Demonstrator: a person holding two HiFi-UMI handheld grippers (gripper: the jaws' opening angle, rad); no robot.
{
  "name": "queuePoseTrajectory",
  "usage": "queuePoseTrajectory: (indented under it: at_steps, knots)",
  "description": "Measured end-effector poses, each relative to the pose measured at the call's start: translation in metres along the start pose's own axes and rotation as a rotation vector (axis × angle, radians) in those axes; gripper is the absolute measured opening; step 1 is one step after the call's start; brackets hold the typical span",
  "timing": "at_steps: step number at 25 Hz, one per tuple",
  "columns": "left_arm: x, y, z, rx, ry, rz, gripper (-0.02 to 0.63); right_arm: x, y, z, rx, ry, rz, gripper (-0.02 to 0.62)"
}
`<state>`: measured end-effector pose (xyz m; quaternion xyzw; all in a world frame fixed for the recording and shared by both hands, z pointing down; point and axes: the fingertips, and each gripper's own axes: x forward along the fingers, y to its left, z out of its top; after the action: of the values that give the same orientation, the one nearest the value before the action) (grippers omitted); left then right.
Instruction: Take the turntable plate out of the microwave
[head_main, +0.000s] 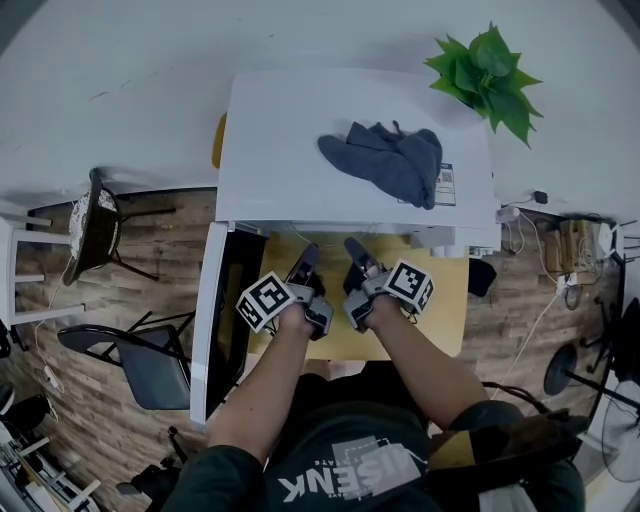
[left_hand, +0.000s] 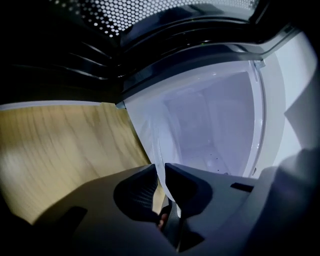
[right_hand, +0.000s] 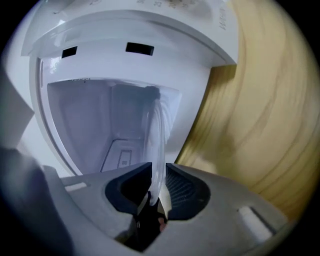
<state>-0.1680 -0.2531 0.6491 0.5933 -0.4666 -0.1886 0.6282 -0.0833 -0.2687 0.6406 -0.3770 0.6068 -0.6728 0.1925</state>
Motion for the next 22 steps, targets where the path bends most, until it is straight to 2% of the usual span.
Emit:
queuePoseTrajectory:
  at_steps: [5, 9, 10, 12, 14, 16, 17, 19, 21, 22]
  knots:
    - [-0.011, 0.003, -0.008, 0.007, 0.002, -0.01, 0.048, 0.012, 0.001, 0.006, -0.043, 0.007, 0.028, 0.077]
    - [-0.019, 0.004, -0.022, 0.017, 0.037, -0.022, 0.049, 0.016, 0.001, 0.007, -0.019, 0.005, 0.06, 0.075]
    - [-0.02, 0.004, -0.024, 0.023, 0.04, -0.023, 0.051, 0.015, 0.002, 0.006, -0.008, 0.007, 0.07, 0.051]
    - [-0.023, 0.006, -0.025, 0.058, 0.037, -0.024, 0.06, 0.012, 0.002, 0.003, 0.005, 0.012, 0.081, 0.046]
    - [-0.021, 0.009, -0.022, 0.102, 0.027, -0.019, 0.09, 0.008, 0.003, 0.001, 0.007, 0.012, 0.099, 0.044]
    - [-0.017, 0.01, -0.015, 0.101, -0.003, -0.032, 0.166, 0.005, 0.01, 0.001, -0.01, 0.023, 0.163, 0.041]
    - [-0.016, 0.009, -0.009, 0.096, -0.026, -0.05, 0.18, 0.003, 0.013, 0.001, -0.017, 0.031, 0.191, 0.04]
    - [-0.013, 0.005, 0.0, 0.098, -0.062, -0.076, 0.181, -0.003, 0.014, -0.002, -0.02, 0.05, 0.21, 0.04]
    - [-0.01, 0.005, 0.004, 0.102, -0.076, -0.07, 0.179, -0.011, 0.013, -0.006, -0.02, 0.068, 0.213, 0.038]
    - [-0.011, 0.007, 0.006, 0.099, -0.083, -0.064, 0.156, -0.014, 0.013, -0.008, -0.022, 0.077, 0.214, 0.037]
